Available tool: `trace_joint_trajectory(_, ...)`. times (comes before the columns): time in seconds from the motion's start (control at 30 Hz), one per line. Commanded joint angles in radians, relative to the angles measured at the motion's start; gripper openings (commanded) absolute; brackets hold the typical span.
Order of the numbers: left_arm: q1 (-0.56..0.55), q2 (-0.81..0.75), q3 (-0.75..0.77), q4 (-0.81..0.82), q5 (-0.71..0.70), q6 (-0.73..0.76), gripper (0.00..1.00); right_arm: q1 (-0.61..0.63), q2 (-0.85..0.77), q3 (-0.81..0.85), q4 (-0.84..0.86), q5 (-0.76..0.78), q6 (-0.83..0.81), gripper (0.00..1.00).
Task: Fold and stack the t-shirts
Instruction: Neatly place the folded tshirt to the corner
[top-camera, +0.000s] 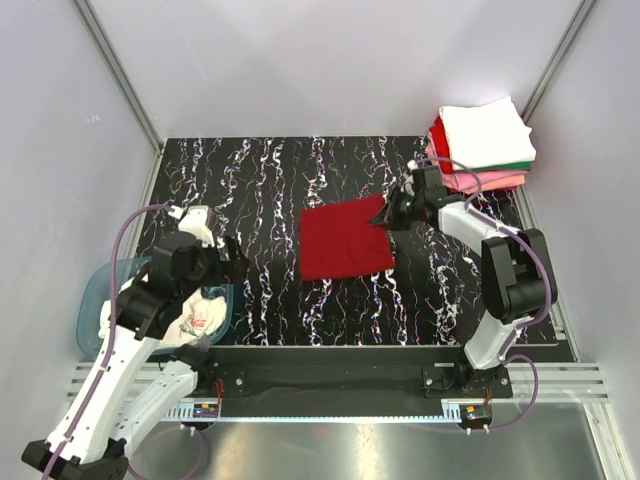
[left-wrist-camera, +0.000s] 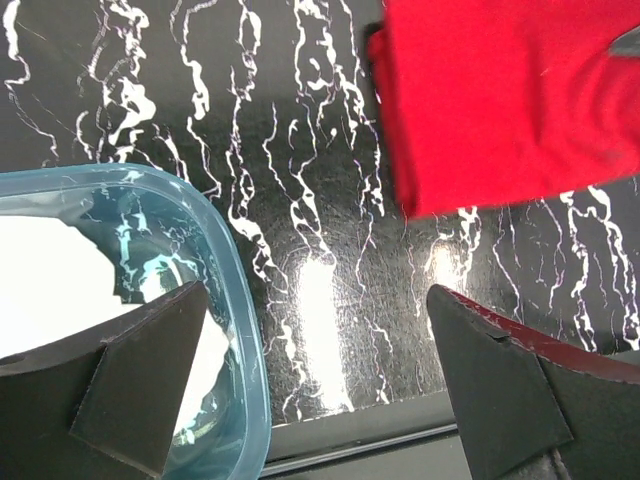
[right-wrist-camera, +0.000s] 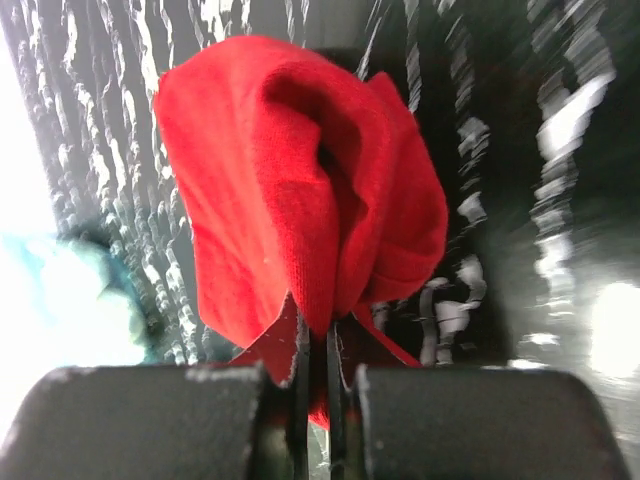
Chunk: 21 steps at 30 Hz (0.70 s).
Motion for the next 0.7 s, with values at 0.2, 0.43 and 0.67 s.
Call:
trace_joint_trajectory(0.2,0.007,-0.021,-0.019,0.084,-0.02,0.024,0.99,-0.056,-0.019,0.252,-0.28,0.128,-0.34,0.0)
trace_joint_trajectory(0.43,0.007,-0.027,-0.024,0.092,-0.007,0.026,0.99,-0.07,0.037,0.442,-0.409,0.268,-0.478,0.0)
trace_joint_trajectory(0.67,0.009,-0.02,-0.029,0.097,0.0,0.029,0.99,-0.07,0.109,0.609,-0.461,0.493,-0.647,0.0)
